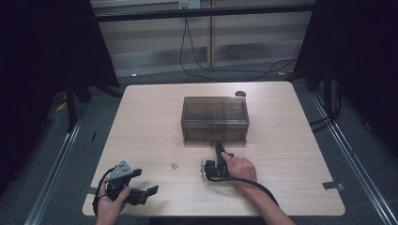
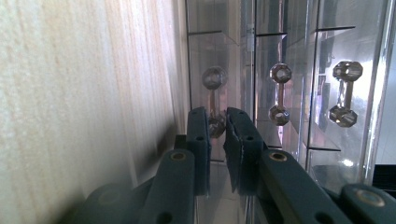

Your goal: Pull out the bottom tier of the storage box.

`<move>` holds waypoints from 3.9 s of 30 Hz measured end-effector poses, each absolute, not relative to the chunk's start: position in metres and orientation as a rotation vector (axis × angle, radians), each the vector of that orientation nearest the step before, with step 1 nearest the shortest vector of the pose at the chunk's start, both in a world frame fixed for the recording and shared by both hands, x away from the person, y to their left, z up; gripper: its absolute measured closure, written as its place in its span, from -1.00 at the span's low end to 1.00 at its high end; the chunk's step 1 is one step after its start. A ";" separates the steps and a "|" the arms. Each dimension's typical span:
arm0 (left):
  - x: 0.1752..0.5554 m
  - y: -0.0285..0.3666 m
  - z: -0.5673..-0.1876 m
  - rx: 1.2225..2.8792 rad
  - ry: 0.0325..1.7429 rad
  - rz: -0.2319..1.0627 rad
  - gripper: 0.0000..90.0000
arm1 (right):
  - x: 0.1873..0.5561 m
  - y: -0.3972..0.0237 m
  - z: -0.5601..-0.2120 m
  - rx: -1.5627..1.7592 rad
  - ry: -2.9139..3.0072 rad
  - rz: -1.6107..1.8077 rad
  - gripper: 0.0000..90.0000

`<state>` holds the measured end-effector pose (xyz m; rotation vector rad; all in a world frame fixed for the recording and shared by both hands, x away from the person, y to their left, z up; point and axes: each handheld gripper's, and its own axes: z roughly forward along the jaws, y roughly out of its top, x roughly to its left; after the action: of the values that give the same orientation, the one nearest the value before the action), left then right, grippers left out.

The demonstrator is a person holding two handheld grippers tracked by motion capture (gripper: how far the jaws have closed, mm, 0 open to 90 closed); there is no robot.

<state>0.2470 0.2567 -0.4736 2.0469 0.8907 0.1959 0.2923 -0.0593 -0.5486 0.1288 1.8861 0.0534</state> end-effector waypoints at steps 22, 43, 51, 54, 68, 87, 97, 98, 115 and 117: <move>0.247 0.259 -0.474 2.048 0.903 0.201 -0.91 | 0.291 -0.063 -0.539 0.190 1.938 0.161 0.60; 0.248 0.258 -0.474 2.059 0.899 0.206 -0.91 | 0.302 -0.095 -0.508 0.489 2.164 0.555 0.33; 0.247 0.257 -0.473 2.060 0.897 0.212 -0.91 | 0.311 -0.113 -0.495 0.593 2.298 0.691 0.29; 0.247 0.256 -0.473 2.065 0.892 0.209 -0.91 | 0.314 -0.118 -0.492 0.614 2.342 0.724 0.29; 0.249 0.255 -0.474 2.073 0.897 0.203 -0.91 | 0.327 -0.142 -0.479 0.710 2.531 0.832 0.36; 0.248 0.256 -0.475 2.083 0.899 0.212 -0.91 | 0.365 -0.169 -0.460 0.719 2.715 0.871 0.41; 0.248 0.254 -0.476 2.093 0.893 0.208 -0.91 | 0.375 -0.163 -0.457 0.691 2.743 0.805 0.57; 0.248 0.254 -0.476 2.095 0.890 0.206 -0.91 | 0.376 -0.163 -0.456 0.698 2.737 0.813 0.58; 0.249 0.254 -0.476 2.093 0.890 0.201 -0.91 | 0.390 -0.162 -0.463 0.708 2.795 0.726 0.54; 0.250 0.253 -0.476 2.095 0.888 0.200 -0.91 | 0.391 -0.162 -0.466 0.707 2.808 0.701 0.54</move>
<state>0.2497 0.2533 -0.4764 2.0948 0.8883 0.2000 0.3906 -0.1616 -0.4662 0.7074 2.8084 0.7012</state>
